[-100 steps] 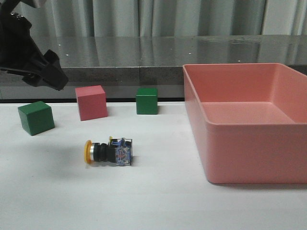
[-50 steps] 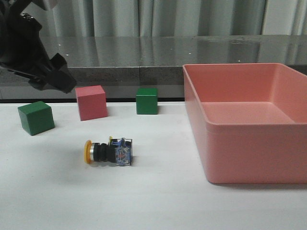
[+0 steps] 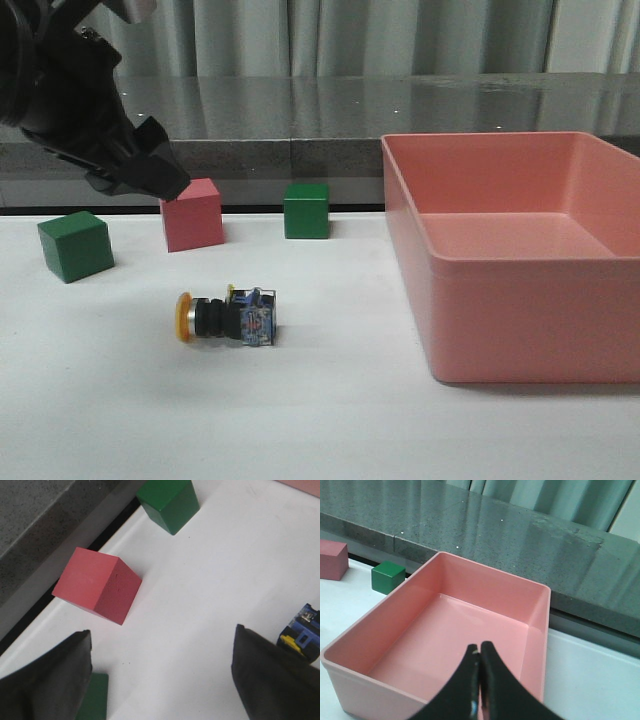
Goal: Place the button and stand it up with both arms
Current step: 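Move the left gripper down toward the lying button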
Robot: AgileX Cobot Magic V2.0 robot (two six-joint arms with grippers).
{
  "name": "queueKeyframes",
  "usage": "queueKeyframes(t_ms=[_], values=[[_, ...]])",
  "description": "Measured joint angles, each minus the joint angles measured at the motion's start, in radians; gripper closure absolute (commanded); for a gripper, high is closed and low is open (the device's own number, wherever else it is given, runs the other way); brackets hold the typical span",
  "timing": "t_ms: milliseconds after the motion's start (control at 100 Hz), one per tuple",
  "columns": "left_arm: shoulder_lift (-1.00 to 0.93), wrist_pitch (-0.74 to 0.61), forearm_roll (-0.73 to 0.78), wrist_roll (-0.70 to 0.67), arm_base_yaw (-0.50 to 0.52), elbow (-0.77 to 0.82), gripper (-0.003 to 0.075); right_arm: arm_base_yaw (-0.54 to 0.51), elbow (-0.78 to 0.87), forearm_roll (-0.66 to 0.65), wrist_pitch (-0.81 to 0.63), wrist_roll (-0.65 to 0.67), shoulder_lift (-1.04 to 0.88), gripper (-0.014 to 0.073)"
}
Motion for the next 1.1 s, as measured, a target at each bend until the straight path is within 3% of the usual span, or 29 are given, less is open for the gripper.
queueKeyframes(t_ms=[310,380,480,620,720,900,1100], values=[[-0.004,0.002,-0.087,0.088,0.0,-0.003,0.0165,0.0,0.0,0.0,0.0,0.0,0.0,0.0655],[-0.008,0.006,-0.219,0.221,0.0,-0.003,0.0165,0.0,0.0,0.0,0.0,0.0,0.0,0.0655],[-0.014,0.05,-0.467,0.517,0.007,-0.01,0.0165,0.0,0.0,0.0,0.0,0.0,0.0,0.0655],[-0.016,0.237,-0.848,0.966,0.096,-0.034,0.0165,0.0,0.0,0.0,0.0,0.0,0.0,0.0655],[-0.016,0.361,-1.066,1.206,0.179,-0.038,0.0165,0.0,0.0,0.0,0.0,0.0,0.0,0.0655],[-0.016,0.466,-1.206,1.326,0.277,-0.04,0.0165,0.0,0.0,0.0,0.0,0.0,0.0,0.0655],[0.064,0.695,-1.278,1.408,0.386,-0.043,0.0196,0.0,0.0,0.0,0.0,0.0,0.0,0.0655]])
